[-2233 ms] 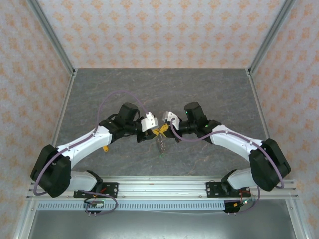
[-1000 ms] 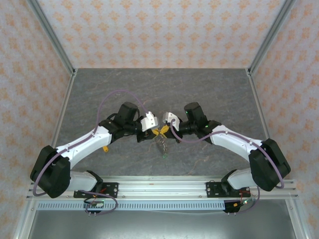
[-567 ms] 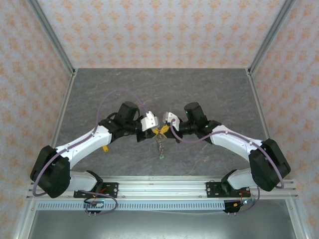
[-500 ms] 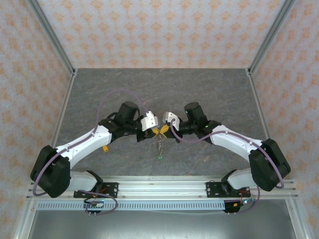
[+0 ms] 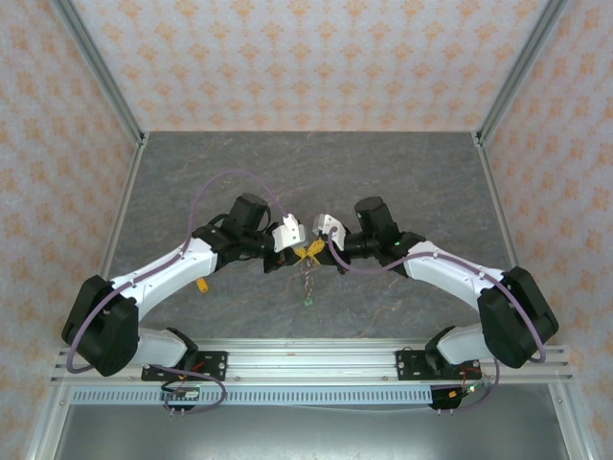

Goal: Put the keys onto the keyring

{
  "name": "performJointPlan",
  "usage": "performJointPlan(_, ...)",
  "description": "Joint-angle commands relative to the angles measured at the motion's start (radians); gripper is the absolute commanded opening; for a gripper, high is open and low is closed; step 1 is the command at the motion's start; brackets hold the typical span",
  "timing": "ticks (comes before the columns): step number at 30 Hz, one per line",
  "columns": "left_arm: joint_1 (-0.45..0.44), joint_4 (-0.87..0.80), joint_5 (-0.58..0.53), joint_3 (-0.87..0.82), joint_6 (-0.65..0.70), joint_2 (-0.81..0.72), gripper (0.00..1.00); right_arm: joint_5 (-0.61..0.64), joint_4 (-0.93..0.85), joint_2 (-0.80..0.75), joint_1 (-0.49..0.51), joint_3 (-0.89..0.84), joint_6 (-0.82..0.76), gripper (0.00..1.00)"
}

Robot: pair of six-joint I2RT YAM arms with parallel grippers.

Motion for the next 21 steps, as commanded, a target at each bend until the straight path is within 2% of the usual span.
performJointPlan(1,-0.006,0.032,0.005,0.003,-0.008,-0.014,0.00,-0.004,0.033,-0.010,0.007,-0.004,-0.023,0.03)
performJointPlan(9,0.008,0.200,0.105,-0.062,-0.095,-0.038,0.00,-0.042,0.083,0.019,-0.004,-0.036,0.007,0.11)
performJointPlan(21,0.025,0.269,0.150,-0.100,-0.138,-0.059,0.00,-0.116,0.173,0.066,-0.052,-0.062,0.054,0.15)
